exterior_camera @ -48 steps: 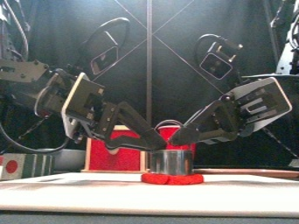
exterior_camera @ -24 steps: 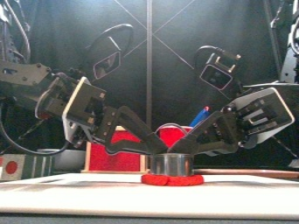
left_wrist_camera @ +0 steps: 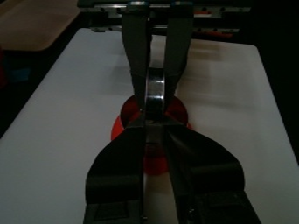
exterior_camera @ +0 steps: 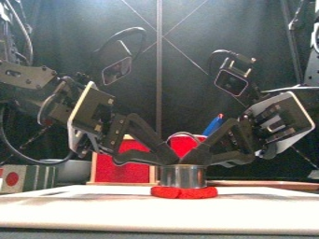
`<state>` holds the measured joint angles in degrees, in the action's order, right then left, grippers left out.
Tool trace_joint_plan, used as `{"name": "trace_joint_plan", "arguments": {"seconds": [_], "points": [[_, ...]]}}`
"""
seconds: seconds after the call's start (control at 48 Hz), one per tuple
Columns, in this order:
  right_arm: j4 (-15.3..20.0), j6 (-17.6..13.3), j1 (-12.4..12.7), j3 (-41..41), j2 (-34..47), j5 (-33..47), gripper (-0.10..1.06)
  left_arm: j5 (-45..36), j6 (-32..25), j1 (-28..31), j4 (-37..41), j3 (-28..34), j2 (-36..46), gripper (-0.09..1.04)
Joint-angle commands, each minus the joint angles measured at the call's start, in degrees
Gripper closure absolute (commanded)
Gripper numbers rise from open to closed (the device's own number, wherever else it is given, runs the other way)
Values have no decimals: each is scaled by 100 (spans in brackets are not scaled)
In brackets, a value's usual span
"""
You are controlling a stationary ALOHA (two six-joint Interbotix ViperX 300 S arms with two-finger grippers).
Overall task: Get the cutter from the drawer then cut the dough then place the extra dough in the bowl
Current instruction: Cut the dough
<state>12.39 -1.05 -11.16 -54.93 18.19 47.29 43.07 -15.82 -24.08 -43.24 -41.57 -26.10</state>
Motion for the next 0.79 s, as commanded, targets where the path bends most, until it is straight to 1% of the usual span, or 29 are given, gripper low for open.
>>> {"name": "trace_joint_plan", "arguments": {"seconds": [0.021, 0.438, 0.562, 0.708, 0.792], "points": [[158, -70, 70, -167, 387, -123, 51, -633, 97, -202, -9, -114, -369, 43], [158, -44, 44, -97, 299, -193, 51, -703, 62, -185, -9, -88, -316, 43], [62, 0, 26, -70, 149, -352, 51, -703, 44, -167, 0, -88, -229, 43], [-88, -18, -18, -44, 53, -536, 51, -721, 9, -158, 97, -79, -158, 43], [-114, -18, -26, -26, 53, -677, 51, -756, -53, -149, 158, -70, -158, 43]]}}
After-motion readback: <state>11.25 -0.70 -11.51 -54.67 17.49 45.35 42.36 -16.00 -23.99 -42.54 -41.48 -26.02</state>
